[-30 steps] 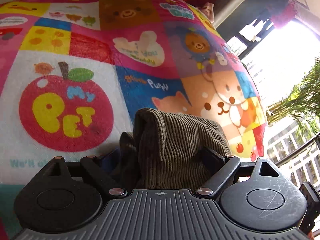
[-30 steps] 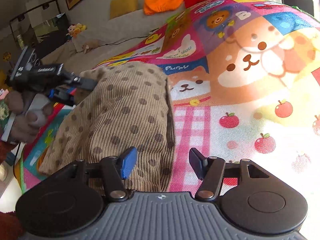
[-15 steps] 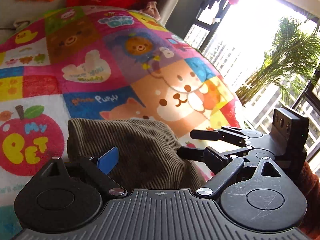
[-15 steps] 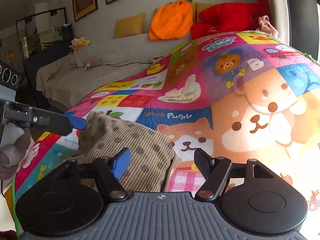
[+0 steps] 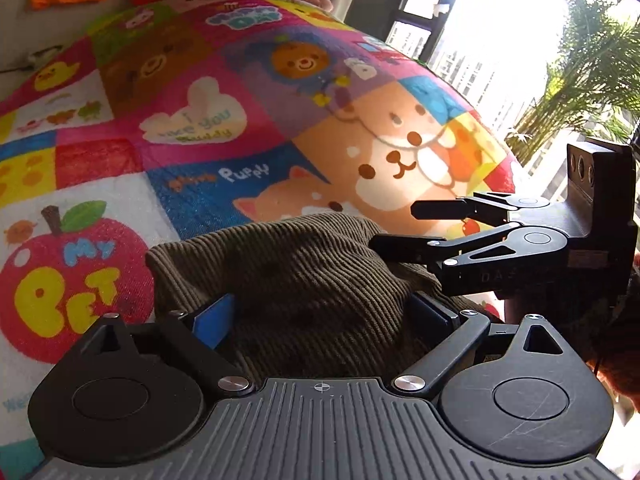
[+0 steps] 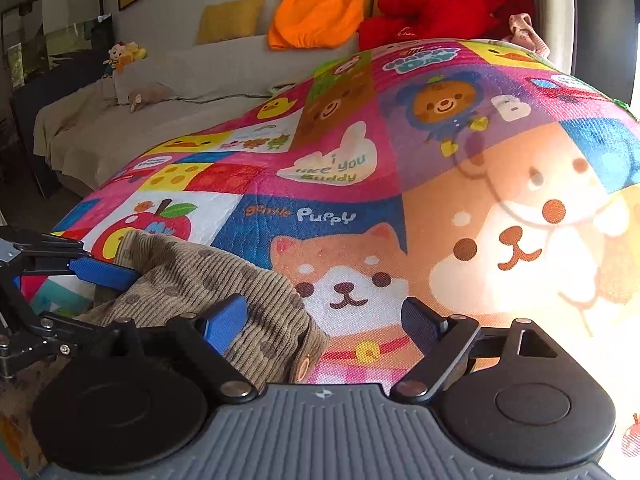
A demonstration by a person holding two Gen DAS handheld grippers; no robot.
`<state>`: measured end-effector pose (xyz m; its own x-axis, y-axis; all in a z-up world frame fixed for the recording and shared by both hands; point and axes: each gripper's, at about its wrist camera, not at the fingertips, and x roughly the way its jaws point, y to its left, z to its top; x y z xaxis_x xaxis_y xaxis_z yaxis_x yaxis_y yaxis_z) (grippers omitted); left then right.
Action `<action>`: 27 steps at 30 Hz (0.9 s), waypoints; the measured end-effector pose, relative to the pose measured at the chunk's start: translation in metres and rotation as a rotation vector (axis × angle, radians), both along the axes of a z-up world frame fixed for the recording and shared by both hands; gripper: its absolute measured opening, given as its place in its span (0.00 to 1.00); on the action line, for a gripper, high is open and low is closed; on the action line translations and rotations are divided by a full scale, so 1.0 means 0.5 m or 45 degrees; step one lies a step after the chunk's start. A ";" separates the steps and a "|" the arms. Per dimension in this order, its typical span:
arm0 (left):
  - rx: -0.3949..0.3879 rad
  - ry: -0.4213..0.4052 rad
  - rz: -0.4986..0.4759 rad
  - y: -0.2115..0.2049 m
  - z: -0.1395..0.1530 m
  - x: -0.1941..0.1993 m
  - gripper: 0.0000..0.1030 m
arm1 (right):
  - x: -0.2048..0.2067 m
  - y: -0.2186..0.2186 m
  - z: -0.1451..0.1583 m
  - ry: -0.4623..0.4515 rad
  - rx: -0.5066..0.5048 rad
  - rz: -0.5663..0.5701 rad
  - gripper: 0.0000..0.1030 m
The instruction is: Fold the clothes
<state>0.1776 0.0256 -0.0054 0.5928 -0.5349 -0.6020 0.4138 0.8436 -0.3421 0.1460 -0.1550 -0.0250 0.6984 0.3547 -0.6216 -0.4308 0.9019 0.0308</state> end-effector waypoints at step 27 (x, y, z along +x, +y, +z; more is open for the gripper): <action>-0.026 -0.011 -0.036 0.008 0.016 -0.009 0.95 | -0.145 -0.037 -0.027 0.028 0.023 -0.023 0.91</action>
